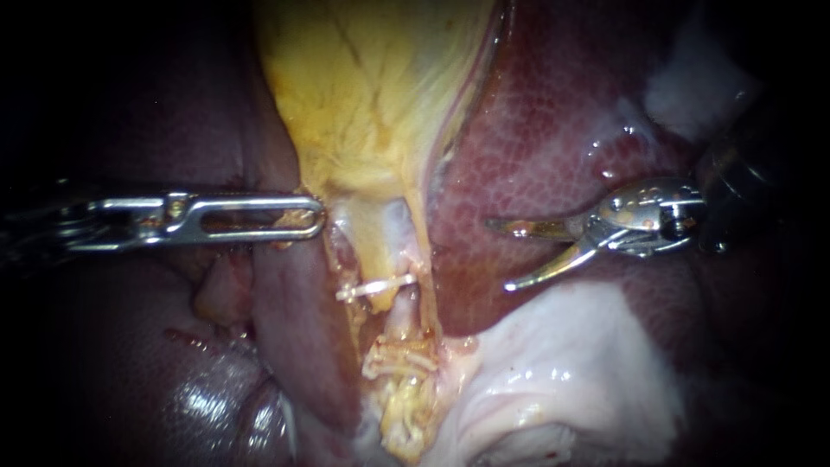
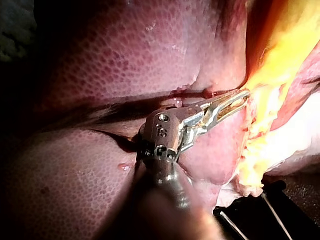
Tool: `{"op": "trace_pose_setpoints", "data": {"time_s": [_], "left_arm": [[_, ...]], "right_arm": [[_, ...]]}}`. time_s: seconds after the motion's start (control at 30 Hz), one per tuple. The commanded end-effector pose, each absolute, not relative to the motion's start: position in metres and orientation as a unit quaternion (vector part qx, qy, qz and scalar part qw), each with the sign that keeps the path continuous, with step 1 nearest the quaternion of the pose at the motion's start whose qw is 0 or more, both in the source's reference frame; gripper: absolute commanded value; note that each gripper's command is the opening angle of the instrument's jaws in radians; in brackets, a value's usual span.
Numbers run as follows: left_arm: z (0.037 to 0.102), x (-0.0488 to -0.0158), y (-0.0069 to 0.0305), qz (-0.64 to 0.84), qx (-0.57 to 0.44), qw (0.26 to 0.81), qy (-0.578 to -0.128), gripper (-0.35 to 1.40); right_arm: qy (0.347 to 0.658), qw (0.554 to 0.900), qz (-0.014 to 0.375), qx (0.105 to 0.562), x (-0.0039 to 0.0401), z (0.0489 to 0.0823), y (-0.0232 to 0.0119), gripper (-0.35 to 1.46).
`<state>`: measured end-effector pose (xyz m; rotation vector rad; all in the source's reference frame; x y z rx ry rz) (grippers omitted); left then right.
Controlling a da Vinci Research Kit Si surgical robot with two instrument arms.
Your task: Go back from the cut left tube
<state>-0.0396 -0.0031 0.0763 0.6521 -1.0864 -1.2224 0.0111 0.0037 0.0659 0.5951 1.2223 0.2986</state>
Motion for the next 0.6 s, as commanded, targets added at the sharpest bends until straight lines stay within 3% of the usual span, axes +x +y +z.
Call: {"op": "trace_pose_setpoints", "data": {"time_s": [0.03, 0.6], "left_arm": [[0.0764, -0.0398, -0.0031, -0.535, 0.287, 0.637, -0.475, -0.35], [0.0765, -0.0402, -0.0032, -0.533, 0.289, 0.639, -0.475, -0.35]], "right_arm": [[0.563, 0.767, 0.138, 0.274, 0.0111, 0.0659, 0.0036, 1.43], [0.563, 0.768, 0.139, 0.274, 0.0109, 0.0655, 0.0037, 1.43]]}}
